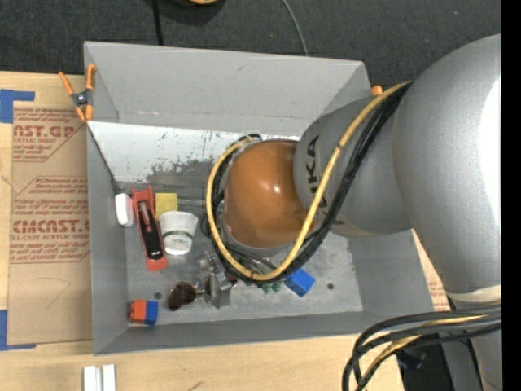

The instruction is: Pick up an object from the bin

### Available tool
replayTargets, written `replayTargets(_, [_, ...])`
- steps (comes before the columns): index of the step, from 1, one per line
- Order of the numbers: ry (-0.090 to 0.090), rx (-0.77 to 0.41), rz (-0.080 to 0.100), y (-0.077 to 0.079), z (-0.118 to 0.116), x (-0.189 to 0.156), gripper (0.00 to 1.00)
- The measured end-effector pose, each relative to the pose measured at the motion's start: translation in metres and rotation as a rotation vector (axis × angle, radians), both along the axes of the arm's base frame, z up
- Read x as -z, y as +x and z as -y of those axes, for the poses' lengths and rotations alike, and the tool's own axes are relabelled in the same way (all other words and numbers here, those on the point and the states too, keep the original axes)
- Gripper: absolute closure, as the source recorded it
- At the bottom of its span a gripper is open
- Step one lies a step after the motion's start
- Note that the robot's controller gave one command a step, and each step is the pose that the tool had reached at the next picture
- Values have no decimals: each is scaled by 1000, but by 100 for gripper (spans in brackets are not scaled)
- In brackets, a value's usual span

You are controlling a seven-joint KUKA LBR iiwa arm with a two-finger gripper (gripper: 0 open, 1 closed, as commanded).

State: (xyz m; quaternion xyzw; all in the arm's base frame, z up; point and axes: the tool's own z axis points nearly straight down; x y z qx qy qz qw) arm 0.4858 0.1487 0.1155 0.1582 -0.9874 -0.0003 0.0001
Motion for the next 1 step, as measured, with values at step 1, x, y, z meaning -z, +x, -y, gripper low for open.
replayTargets(1, [1,0,3,1,0,-13,100])
